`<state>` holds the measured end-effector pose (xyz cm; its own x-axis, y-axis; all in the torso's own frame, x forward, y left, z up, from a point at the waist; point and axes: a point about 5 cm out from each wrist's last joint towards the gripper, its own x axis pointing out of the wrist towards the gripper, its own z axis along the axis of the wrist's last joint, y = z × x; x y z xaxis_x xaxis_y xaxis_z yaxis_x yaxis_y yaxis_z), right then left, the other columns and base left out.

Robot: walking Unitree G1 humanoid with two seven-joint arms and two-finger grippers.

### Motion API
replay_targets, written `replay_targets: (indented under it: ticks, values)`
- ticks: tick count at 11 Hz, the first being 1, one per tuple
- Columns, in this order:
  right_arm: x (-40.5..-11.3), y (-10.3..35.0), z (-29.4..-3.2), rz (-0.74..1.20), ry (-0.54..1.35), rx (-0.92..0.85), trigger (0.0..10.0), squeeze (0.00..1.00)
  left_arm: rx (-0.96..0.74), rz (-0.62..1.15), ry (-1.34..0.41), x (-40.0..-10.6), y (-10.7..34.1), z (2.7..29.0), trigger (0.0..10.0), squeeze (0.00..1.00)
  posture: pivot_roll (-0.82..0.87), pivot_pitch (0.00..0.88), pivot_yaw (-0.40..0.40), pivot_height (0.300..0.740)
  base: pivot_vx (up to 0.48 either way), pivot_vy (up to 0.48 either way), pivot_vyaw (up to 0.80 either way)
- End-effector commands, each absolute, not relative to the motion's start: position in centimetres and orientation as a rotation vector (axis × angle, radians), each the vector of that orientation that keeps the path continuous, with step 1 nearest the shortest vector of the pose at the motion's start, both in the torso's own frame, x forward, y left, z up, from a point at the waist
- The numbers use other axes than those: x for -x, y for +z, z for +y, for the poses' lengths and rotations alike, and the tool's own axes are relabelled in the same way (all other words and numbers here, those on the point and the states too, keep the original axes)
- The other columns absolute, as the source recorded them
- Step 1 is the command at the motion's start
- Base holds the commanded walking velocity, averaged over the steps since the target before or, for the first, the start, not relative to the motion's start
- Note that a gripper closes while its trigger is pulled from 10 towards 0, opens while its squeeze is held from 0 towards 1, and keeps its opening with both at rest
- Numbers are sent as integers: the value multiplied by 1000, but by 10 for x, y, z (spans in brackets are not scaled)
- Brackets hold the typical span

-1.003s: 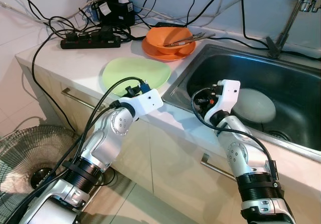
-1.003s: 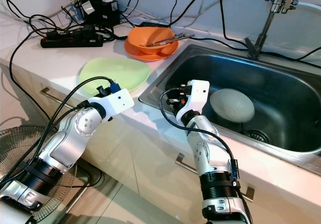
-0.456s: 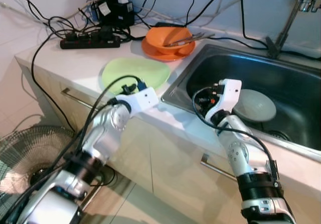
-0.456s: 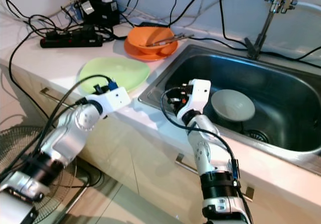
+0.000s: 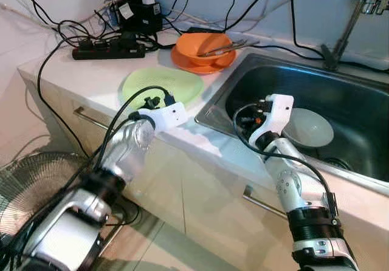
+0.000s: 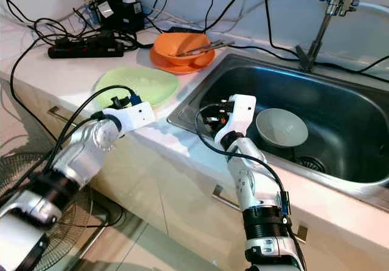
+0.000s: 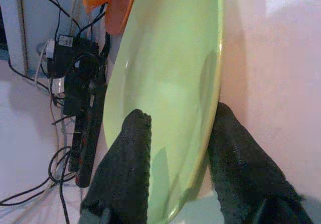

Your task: Kitchen organization

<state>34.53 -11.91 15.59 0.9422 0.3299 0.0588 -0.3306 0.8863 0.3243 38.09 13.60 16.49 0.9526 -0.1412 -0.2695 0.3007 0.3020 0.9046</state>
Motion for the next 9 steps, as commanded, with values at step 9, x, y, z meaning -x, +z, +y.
replay_targets:
  ticks: [9]
  values:
    - [-348, 163, -118, -16, 351, -341, 10000, 0, -1242, 191, -358, -382, 149, 135, 0, 0, 124, 5, 32, 740, 0, 0, 0]
